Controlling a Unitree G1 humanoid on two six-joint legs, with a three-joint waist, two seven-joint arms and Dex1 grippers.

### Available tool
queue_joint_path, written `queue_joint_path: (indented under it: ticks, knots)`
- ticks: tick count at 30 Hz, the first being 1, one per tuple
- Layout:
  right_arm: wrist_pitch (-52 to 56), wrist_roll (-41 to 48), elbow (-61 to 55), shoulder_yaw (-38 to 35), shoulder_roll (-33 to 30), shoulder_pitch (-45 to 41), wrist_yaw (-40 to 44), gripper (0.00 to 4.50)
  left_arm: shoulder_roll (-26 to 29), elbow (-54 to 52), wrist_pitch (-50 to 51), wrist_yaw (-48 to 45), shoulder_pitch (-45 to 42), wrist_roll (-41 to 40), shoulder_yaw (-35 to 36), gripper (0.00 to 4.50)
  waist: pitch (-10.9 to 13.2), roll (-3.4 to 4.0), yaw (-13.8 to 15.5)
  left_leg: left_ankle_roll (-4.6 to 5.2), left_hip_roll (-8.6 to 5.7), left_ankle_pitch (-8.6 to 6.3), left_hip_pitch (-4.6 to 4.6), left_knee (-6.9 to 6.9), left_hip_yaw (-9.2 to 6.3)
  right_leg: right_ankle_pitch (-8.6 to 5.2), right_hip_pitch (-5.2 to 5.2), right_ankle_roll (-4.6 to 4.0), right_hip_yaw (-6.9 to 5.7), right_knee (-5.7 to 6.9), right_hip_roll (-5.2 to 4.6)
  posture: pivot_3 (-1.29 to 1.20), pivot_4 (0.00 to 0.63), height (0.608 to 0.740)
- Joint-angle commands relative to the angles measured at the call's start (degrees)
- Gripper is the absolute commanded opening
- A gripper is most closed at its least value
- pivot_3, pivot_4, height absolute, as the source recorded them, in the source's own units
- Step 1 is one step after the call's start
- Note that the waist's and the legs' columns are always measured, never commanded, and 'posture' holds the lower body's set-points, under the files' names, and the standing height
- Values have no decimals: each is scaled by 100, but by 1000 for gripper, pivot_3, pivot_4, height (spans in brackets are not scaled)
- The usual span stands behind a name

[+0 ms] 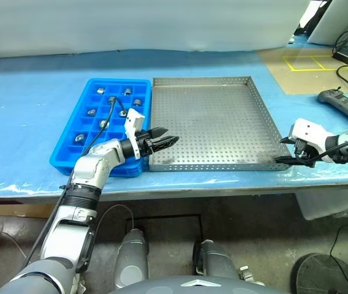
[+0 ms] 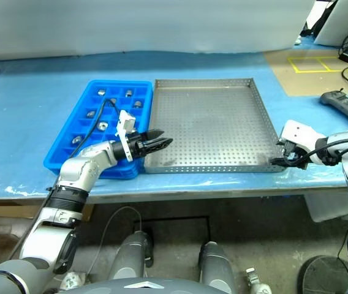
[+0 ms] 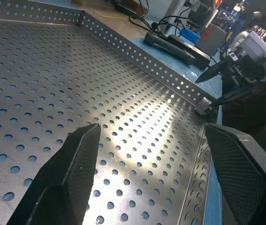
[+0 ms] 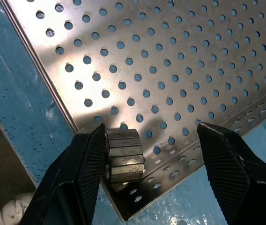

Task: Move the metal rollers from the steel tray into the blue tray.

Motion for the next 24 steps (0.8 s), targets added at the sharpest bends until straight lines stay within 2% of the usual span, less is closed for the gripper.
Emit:
queue_joint_path:
  ticks: [1, 13, 21, 24]
  knots:
    - [2, 9, -90, -34, -71, 87, 93, 3286, 33, -104, -97, -29, 14, 7, 109, 3749, 0, 0, 1, 1, 0, -1, 0, 0, 0, 0, 0, 0, 0, -2, 0, -72, 150, 740]
    - [-417, -250, -54, 156, -189, 55, 238, 3286, 12, 307, -371, -177, -83, 118, 105, 3749, 0, 0, 2, 1, -1, -2, 6, -1, 1, 0, 10, 0, 0, -8, -3, -79, 150, 740]
    - [-1315, -671, -75, 314, 134, -23, -450, 3286, -28, 471, -519, -253, -100, 184, 119, 3749, -1, 1, -4, 0, -2, -2, 12, -4, -2, -1, 13, 1, 2, -8, -7, -72, 150, 740]
    - [-1861, -964, 22, 372, 227, -102, -982, 3286, -28, 495, -547, -269, -79, 191, 136, 3749, -1, 1, -11, 1, -3, -2, 11, -7, -2, -1, 11, 1, 4, -11, -10, -72, 150, 740]
